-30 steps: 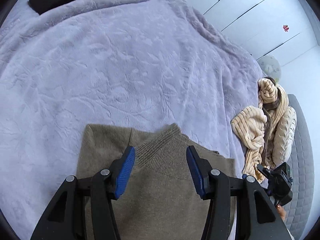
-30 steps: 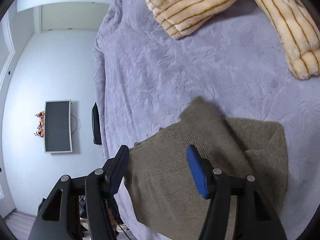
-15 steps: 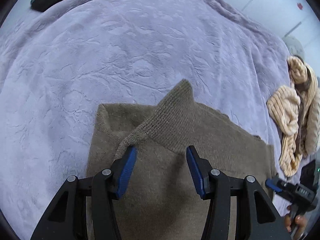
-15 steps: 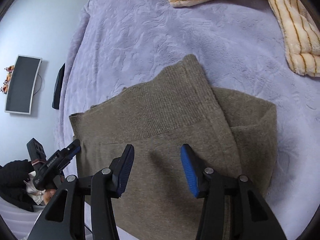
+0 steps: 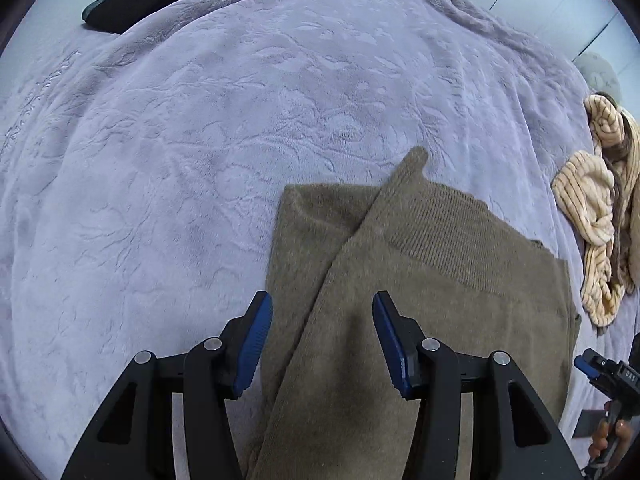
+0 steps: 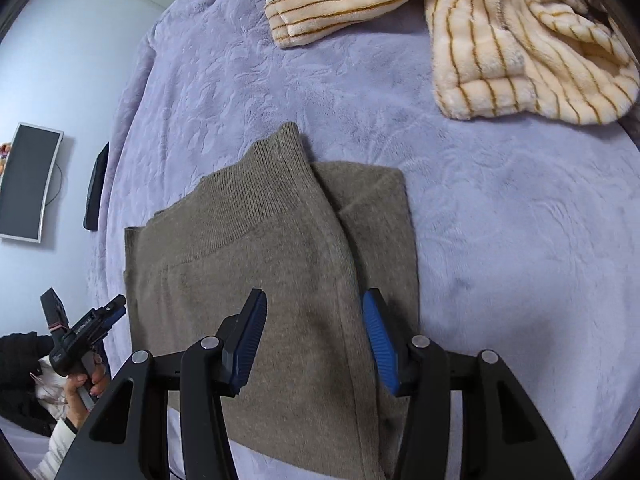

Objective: Fold small clothes
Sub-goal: 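Lay the folded hem down and open both grippers, withdrawing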

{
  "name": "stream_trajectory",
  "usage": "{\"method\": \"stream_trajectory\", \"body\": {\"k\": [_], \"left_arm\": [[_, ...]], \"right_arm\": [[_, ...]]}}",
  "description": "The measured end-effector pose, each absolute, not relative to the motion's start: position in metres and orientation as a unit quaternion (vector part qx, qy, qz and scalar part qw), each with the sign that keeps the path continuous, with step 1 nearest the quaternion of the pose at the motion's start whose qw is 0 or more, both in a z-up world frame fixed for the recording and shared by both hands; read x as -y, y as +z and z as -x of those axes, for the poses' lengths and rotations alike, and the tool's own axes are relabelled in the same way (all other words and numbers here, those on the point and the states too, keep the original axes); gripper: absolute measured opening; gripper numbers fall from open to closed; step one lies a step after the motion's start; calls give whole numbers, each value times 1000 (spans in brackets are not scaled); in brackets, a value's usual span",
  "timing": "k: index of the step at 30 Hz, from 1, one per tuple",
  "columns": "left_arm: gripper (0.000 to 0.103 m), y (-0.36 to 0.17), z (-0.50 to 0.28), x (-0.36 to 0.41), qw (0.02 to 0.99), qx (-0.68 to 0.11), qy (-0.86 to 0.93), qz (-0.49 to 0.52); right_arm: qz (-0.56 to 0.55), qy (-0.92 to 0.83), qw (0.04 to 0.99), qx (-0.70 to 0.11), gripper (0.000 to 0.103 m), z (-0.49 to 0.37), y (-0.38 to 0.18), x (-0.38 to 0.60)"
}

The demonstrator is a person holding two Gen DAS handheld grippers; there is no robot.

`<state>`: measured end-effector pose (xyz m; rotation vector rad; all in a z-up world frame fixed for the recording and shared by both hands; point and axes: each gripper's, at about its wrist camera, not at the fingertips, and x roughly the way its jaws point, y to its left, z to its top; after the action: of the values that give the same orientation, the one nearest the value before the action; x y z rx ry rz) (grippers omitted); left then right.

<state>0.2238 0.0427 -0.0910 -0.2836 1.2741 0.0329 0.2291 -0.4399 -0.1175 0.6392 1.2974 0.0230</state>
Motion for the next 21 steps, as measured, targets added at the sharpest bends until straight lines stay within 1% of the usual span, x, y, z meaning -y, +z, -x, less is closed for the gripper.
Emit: {"method": "stream_trajectory", "body": {"k": [5, 8, 11, 14, 21], "left_arm": [[54, -86, -175, -47, 782, -604, 27, 154], [54, -84, -143, -42, 775, -616, 27, 142], [54, -83, -114, -28, 767, -631, 18, 117], [54, -80, -89, -11, 759, -642, 3, 105], [54, -63, -58, 28, 751, -654, -26, 86]], "right_arm": [[-281, -5, 745, -605, 54, -186, -113, 433], [-263, -8, 743, -615, 54, -163, -109, 423], [-248, -8, 740, -626, 55, -145, -106, 412], [-244, -4, 737, -631, 59, -131, -101, 401], [-235, 16, 733, -638, 59, -108, -89, 372]]}}
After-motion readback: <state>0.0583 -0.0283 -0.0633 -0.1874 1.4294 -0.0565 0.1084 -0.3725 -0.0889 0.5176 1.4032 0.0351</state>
